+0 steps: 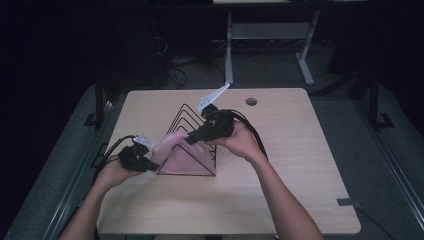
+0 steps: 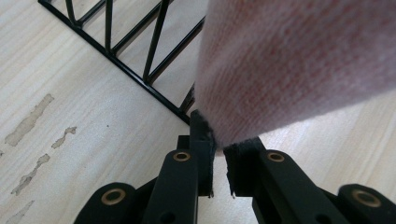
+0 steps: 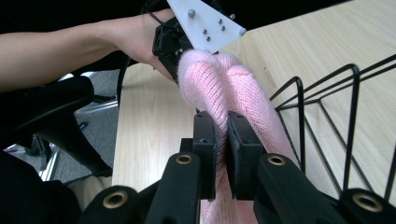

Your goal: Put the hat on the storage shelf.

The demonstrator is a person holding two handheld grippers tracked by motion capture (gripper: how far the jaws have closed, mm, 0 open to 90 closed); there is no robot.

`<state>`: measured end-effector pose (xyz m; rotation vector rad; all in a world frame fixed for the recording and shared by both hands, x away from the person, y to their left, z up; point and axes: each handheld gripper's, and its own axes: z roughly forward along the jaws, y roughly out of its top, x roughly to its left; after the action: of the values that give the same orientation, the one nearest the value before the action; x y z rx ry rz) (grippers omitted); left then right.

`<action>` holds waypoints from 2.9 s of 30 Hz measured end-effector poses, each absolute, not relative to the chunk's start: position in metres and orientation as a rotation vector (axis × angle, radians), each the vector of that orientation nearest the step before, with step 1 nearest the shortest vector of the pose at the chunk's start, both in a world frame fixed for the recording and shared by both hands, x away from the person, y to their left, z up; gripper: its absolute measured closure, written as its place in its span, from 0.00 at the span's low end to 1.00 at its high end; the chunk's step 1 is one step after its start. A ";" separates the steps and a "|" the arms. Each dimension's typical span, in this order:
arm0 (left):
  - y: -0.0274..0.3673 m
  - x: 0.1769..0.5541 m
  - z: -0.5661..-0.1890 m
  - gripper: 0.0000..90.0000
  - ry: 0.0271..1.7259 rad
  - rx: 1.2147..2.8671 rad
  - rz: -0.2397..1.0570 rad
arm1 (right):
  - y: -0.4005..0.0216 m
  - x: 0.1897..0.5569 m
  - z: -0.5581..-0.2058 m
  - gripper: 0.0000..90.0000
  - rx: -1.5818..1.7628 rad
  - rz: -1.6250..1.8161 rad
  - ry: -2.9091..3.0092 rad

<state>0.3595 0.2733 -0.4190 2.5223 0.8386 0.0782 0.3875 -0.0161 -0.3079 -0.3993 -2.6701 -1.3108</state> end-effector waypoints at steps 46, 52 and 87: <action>0.279 0.347 -0.395 0.66 0.860 2.434 0.099 | -0.100 0.381 -0.319 0.46 -0.722 -1.354 -2.629; 0.279 0.347 -0.393 0.63 0.860 2.433 0.102 | -0.117 0.380 -0.321 0.42 -0.789 -1.366 -2.634; 0.285 0.318 -0.405 0.38 0.895 2.373 0.130 | -0.234 0.327 -0.388 0.32 -1.156 -1.351 -2.584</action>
<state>0.3180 0.2850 -0.4049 2.3727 0.8955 0.1298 0.3266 -0.2342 -0.3881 -1.1559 -2.5840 -1.3508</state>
